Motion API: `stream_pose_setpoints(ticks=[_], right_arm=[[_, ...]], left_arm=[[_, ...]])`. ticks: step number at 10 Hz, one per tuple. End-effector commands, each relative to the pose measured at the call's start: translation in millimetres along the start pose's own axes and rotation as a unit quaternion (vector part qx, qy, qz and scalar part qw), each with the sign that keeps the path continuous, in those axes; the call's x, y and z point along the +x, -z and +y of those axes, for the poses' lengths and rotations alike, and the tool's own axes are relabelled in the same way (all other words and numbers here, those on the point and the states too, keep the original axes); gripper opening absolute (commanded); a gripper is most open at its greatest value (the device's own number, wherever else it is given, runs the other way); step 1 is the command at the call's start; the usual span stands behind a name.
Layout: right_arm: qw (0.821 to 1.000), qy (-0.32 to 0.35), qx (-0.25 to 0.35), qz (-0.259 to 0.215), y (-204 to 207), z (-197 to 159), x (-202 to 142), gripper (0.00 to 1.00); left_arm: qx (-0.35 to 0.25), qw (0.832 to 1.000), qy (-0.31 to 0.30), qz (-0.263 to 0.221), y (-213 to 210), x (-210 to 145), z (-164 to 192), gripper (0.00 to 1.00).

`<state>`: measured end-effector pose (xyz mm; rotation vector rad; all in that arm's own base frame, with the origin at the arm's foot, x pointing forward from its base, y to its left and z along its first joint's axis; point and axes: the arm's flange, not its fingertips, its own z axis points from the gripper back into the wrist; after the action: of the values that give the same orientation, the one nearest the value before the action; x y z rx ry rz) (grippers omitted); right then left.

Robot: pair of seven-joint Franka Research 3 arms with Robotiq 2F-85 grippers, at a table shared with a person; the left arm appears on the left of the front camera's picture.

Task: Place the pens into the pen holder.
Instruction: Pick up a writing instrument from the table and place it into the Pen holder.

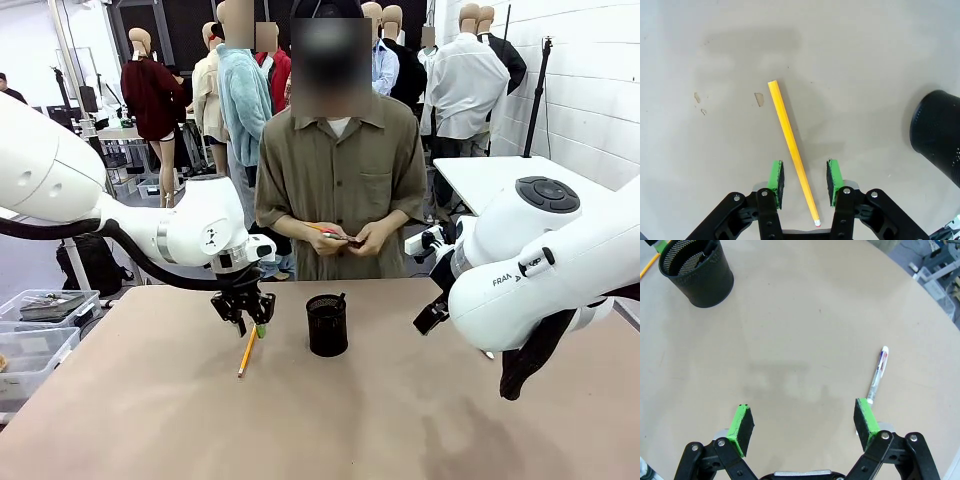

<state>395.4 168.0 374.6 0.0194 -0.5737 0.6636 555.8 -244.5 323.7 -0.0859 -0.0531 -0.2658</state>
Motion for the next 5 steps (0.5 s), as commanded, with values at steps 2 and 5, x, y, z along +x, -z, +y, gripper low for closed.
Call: stream_pose_setpoints(ticks=[2, 5], right_arm=[[1.0, 0.0, 0.001, 0.001, 0.4, 0.4, -0.7, 1.0], [1.0, 0.0, 0.001, 0.001, 0.4, 0.4, -0.7, 1.0]], left_arm=[[0.029, 0.999, -0.023, -0.006, 9.2, 9.1, 2.7, 0.47], [0.031, 0.999, -0.025, -0.013, 14.1, 7.9, 7.6, 0.47]])
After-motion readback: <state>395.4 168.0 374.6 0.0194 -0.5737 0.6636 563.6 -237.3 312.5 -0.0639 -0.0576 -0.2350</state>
